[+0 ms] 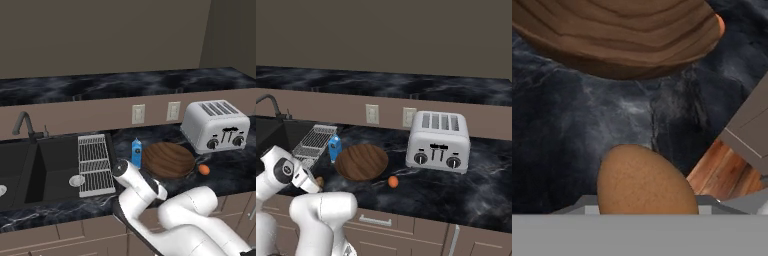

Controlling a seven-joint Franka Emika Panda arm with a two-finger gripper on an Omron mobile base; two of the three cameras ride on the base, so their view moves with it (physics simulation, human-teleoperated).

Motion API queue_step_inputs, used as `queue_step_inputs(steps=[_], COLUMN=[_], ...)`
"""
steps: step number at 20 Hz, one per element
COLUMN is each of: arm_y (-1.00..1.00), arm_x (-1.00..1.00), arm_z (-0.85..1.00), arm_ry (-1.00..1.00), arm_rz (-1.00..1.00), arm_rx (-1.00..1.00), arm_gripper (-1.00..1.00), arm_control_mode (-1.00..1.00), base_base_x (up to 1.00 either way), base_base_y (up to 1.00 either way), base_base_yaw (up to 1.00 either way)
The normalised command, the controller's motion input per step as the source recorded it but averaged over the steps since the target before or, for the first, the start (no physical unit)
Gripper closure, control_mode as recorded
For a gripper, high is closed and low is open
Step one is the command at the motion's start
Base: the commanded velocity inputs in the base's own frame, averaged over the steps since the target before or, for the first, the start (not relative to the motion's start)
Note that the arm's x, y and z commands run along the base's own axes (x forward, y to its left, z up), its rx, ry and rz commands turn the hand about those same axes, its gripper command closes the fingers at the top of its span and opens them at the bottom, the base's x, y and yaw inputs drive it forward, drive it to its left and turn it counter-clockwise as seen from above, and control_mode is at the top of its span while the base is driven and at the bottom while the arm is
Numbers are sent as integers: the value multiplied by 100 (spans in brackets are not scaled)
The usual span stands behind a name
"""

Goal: Gather the eggs and milk located in the vicinity of the sink area and place them right next to the bowl.

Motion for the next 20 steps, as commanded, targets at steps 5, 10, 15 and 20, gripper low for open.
queue_step_inputs(steps=[5,10,15,20], arm_y=[0,-1,0,0], arm_x=[26,36,21,12], arm_z=[9,0,0,-2], arm_ry=[3,1,0,1], arm_rz=[-1,-6,-3,0], arm_rx=[0,-4,-10,-11], arm_gripper=[100,100,100,100], arm_control_mode=[-100,-100,-100,-100], base_base_x=[0,0,0,0], base_base_y=[0,0,0,0], base_base_yaw=[0,0,0,0])
